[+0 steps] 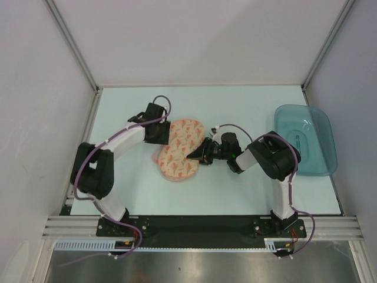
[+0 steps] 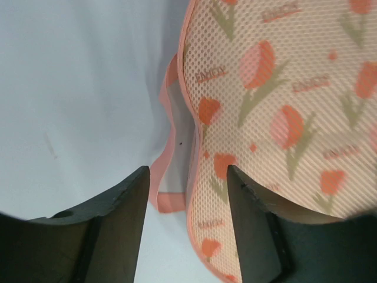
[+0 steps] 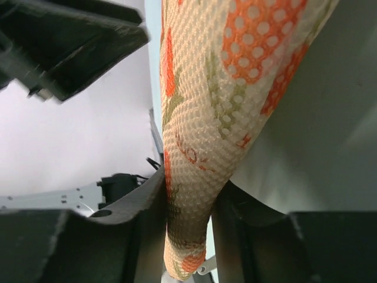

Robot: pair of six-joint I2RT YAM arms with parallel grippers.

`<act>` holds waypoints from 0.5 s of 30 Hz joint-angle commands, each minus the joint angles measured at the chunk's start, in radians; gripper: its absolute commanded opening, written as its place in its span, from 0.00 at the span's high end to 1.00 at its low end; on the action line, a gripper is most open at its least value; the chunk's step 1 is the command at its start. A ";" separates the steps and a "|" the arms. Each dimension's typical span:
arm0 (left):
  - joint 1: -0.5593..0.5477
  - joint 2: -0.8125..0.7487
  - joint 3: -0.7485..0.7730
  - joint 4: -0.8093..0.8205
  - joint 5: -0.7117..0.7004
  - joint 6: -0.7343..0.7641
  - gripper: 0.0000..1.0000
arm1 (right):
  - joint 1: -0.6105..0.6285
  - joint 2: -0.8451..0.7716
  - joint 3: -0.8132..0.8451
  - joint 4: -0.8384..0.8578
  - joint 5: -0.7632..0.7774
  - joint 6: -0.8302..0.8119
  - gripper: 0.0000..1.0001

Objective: Place the bra in the laundry bag and zip it closed

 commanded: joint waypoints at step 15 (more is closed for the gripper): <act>-0.470 -1.088 -0.787 0.528 0.001 -0.353 0.52 | 0.095 -0.169 -0.143 0.053 0.318 0.264 0.66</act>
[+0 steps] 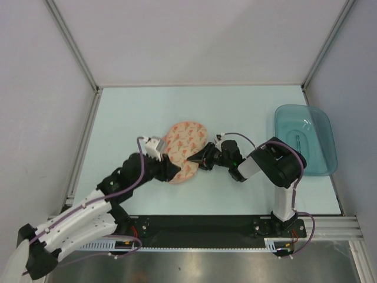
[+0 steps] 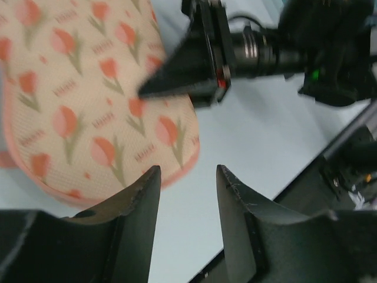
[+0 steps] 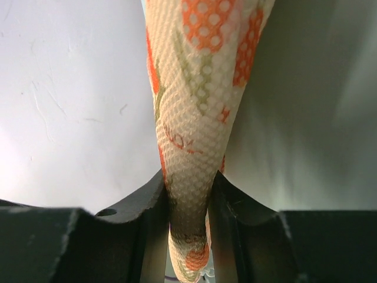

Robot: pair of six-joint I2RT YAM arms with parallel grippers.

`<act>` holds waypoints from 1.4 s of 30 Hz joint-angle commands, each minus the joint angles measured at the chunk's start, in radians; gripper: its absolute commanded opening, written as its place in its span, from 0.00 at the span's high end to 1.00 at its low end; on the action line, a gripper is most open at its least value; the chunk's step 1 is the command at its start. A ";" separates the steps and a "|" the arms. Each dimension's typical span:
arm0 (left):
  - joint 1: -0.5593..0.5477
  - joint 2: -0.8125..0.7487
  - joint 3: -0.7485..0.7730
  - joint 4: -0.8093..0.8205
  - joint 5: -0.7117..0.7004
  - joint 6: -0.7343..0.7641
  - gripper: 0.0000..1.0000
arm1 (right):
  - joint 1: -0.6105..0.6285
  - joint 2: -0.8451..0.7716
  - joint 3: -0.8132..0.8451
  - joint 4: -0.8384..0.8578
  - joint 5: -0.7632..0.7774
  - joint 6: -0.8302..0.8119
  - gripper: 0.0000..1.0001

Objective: Place the bra in the laundry bag and zip it closed

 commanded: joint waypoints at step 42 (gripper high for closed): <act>-0.179 0.573 -0.193 0.693 -0.267 -0.093 0.59 | 0.154 -0.341 -0.241 -0.142 0.699 0.319 0.68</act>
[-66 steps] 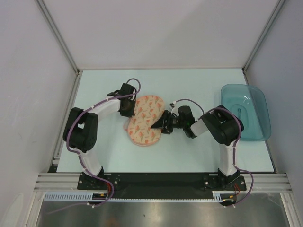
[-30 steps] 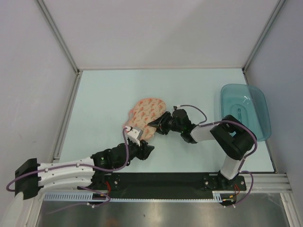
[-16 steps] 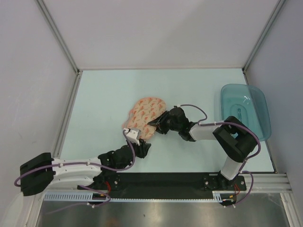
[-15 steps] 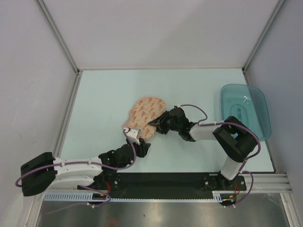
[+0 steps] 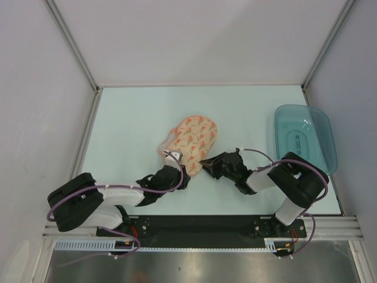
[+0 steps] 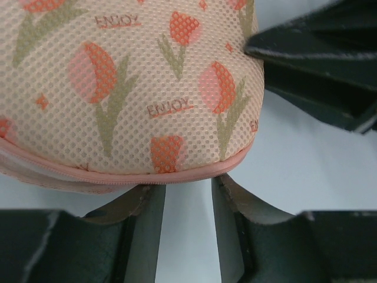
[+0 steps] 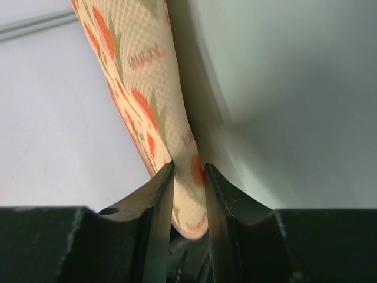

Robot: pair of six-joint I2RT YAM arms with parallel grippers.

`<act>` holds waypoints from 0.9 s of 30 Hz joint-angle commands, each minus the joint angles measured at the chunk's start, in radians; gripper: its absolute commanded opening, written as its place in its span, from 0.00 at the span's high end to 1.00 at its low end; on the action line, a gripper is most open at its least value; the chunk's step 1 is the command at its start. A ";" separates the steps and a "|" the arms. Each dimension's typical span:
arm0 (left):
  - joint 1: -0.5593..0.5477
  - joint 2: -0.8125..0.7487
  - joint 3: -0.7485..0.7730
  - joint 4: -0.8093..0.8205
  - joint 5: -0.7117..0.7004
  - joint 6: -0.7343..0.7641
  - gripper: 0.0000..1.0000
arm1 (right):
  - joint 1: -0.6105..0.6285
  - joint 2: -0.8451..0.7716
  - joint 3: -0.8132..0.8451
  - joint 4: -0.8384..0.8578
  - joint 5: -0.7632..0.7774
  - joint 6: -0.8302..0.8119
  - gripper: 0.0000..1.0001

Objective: Place the bra in the laundry bag and zip it closed

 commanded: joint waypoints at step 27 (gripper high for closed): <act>0.050 -0.510 -0.198 -0.013 0.247 -0.083 0.46 | -0.324 -0.031 0.177 -0.192 -0.517 -0.719 0.10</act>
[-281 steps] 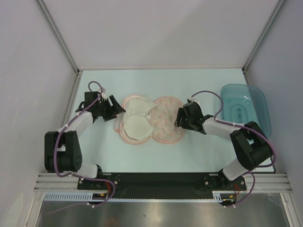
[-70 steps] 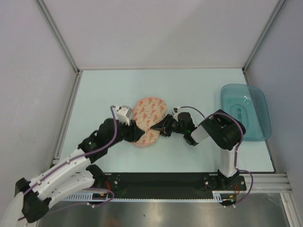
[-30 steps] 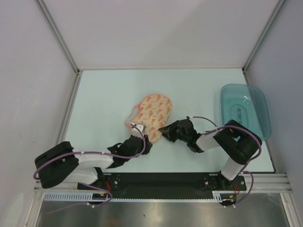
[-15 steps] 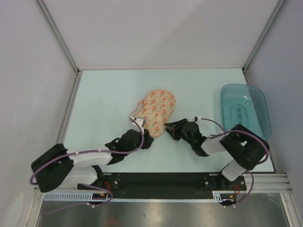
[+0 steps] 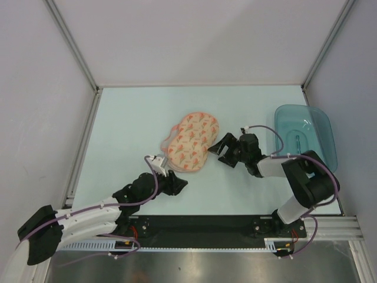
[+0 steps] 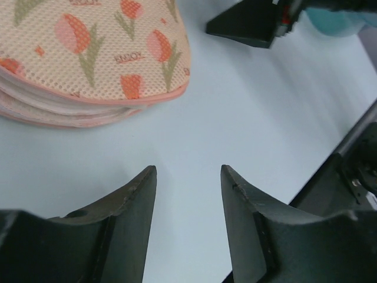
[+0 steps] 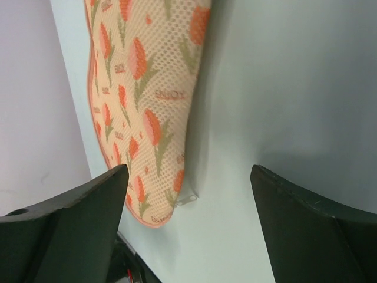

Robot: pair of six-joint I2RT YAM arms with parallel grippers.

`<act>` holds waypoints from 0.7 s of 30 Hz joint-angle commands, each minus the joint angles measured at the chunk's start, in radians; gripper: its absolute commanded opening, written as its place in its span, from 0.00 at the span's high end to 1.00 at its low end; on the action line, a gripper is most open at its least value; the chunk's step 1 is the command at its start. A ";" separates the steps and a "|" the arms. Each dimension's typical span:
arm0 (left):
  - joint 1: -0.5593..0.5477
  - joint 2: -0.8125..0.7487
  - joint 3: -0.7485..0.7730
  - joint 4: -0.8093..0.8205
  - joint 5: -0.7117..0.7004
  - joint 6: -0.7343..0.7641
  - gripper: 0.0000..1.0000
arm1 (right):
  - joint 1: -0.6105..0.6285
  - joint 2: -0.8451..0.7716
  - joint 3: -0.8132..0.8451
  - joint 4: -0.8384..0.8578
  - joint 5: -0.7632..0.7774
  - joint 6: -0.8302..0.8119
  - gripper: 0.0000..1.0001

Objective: Place the bra in the laundry bag and zip it closed

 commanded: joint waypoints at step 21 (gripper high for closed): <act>-0.019 0.352 -0.132 0.719 -0.009 -0.069 0.50 | 0.087 0.444 0.241 0.458 -0.322 0.357 0.66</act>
